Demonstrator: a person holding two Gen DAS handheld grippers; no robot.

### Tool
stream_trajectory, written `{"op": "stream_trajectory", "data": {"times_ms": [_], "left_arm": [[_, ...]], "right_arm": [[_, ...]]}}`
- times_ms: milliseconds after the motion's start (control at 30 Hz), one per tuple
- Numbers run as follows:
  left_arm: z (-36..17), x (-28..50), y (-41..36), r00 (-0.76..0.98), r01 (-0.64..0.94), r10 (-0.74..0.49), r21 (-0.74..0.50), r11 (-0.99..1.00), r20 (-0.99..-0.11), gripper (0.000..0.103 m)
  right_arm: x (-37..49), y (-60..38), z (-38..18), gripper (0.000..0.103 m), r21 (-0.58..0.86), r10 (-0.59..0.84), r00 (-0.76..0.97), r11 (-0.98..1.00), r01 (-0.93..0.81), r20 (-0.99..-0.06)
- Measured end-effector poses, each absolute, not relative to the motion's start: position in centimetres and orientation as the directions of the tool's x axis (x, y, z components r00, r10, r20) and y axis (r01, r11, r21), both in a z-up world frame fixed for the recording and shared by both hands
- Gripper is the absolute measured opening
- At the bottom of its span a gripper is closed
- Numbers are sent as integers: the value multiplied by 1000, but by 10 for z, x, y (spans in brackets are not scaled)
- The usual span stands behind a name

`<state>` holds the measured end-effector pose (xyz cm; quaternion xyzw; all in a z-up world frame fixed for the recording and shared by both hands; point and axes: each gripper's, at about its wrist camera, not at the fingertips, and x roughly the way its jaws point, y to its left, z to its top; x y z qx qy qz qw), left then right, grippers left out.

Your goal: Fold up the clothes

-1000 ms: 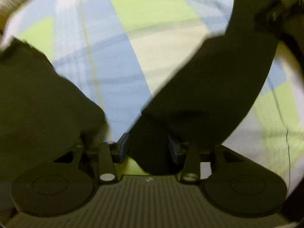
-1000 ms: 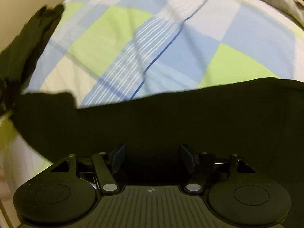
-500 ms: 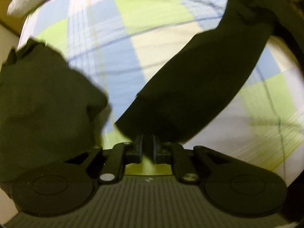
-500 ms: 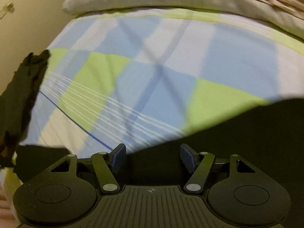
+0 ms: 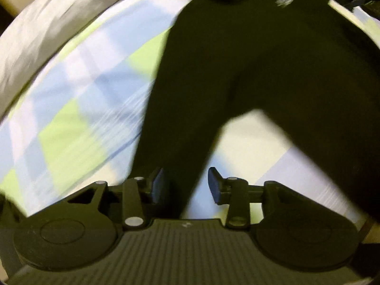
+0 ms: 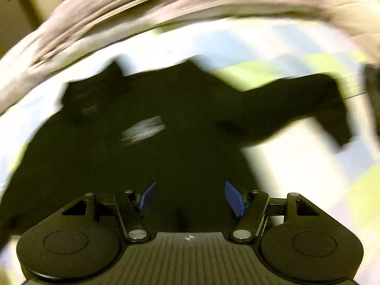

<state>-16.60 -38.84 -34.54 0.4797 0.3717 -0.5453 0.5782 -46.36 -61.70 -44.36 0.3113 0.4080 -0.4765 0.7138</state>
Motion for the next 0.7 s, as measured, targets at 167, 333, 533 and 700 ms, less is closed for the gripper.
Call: {"op": "stream_trajectory", "data": {"times_ms": [167, 333, 533, 700], "left_arm": [[-350, -275, -474, 96, 979, -268, 140, -151, -959, 42], [-357, -377, -554, 27, 952, -263, 105, -286, -964, 42], [-362, -441, -616, 4, 912, -247, 105, -396, -969, 42], [-359, -461, -644, 25, 869, -252, 145, -472, -967, 42]], "right_arm": [[-569, -692, -452, 74, -53, -471, 107, 314, 948, -876], [-648, -756, -472, 74, 46, -449, 128, 189, 981, -884], [-681, -792, -501, 71, 132, -405, 183, 151, 980, -896], [-682, -776, -478, 8, 41, -428, 178, 310, 950, -886]]}}
